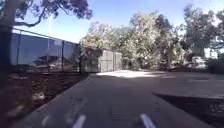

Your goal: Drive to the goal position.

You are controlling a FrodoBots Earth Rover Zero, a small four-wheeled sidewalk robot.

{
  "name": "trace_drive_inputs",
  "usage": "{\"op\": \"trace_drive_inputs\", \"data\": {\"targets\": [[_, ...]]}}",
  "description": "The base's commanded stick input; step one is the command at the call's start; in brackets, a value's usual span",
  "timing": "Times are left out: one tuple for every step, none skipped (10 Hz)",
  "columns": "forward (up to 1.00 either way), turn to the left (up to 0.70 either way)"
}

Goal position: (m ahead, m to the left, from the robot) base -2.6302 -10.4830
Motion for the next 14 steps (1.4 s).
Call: {"op": "trace_drive_inputs", "data": {"targets": [[1.00,0.00],[1.00,0.00],[1.00,0.00],[1.00,0.00],[1.00,0.00],[1.00,0.00],[1.00,0.00],[1.00,-0.40],[1.00,-0.40],[1.00,-0.40],[1.00,-0.40],[1.00,-0.40],[1.00,-0.40],[1.00,-0.40]]}}
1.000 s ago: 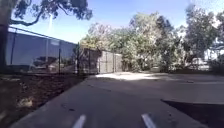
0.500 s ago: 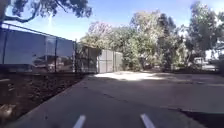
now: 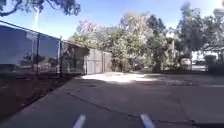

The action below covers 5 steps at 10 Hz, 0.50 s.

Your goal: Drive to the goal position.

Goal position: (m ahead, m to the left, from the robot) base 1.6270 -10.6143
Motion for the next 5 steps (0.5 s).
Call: {"op": "trace_drive_inputs", "data": {"targets": [[1.00,-0.40],[1.00,-0.40],[1.00,-0.40],[1.00,-0.40],[1.00,-0.40]]}}
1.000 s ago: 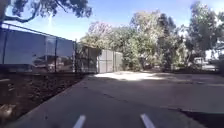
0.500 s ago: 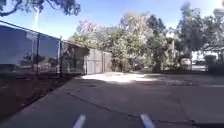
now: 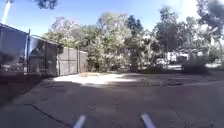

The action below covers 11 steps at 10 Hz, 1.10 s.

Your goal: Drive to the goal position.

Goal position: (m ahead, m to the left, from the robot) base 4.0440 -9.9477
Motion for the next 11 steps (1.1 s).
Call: {"op": "trace_drive_inputs", "data": {"targets": [[1.00,-0.40],[1.00,-0.40],[1.00,-0.40],[1.00,-0.40],[1.00,-0.40],[1.00,-0.40],[1.00,-0.40],[1.00,-0.40],[1.00,-0.40],[1.00,-0.40],[1.00,-0.40]]}}
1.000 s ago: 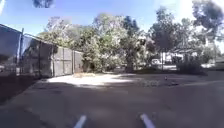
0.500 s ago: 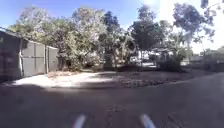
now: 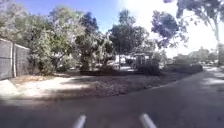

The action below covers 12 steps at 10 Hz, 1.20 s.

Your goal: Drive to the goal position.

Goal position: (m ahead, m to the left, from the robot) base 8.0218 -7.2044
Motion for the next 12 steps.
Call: {"op": "trace_drive_inputs", "data": {"targets": [[1.00,-0.40],[1.00,-0.40],[1.00,-0.40],[1.00,-0.40],[1.00,-0.40],[1.00,-0.40],[1.00,-0.40],[1.00,-0.40],[1.00,-0.40],[1.00,-0.40],[1.00,-0.40],[1.00,-0.40]]}}
